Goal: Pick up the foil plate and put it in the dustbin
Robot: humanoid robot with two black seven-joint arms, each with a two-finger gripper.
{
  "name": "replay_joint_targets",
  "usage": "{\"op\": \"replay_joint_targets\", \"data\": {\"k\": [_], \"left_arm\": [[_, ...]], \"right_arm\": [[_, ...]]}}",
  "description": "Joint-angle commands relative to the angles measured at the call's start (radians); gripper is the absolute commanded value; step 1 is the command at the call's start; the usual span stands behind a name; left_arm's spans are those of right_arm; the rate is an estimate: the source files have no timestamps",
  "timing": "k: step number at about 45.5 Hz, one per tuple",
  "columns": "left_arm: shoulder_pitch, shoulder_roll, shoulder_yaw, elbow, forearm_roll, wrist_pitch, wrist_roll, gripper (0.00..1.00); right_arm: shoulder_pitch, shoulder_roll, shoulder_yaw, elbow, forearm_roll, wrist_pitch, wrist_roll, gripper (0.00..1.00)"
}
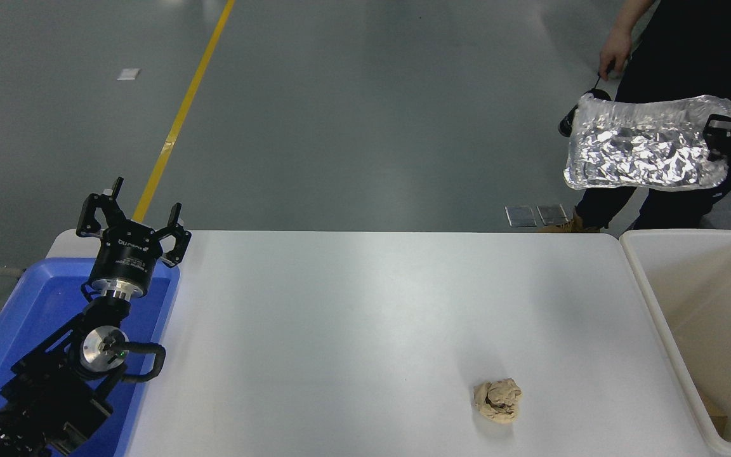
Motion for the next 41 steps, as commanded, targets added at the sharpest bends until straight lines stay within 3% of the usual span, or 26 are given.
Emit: {"op": "replay_joint_targets", "data": {"k": [1, 19, 41], "left_arm": [[0.000, 0.000, 0.000, 0.000, 0.000, -0.001, 0.000, 0.98], [0.000, 0.000, 0.000, -0.001, 0.000, -0.001, 0.000, 0.98], [0.000, 0.000, 0.000, 0.000, 0.000, -0.001, 0.000, 0.98]], "right_arm": [[-0.278, -0.011, 0.062, -0.167, 0.095, -0.132, -0.026, 0.00], [-0.532, -0.033, 0.189, -0.173, 0.257, -0.410, -0.063, 0.00], [-0.776, 0.019, 0.509, -0.199, 0.264, -0.666, -0.062, 0.00]]}}
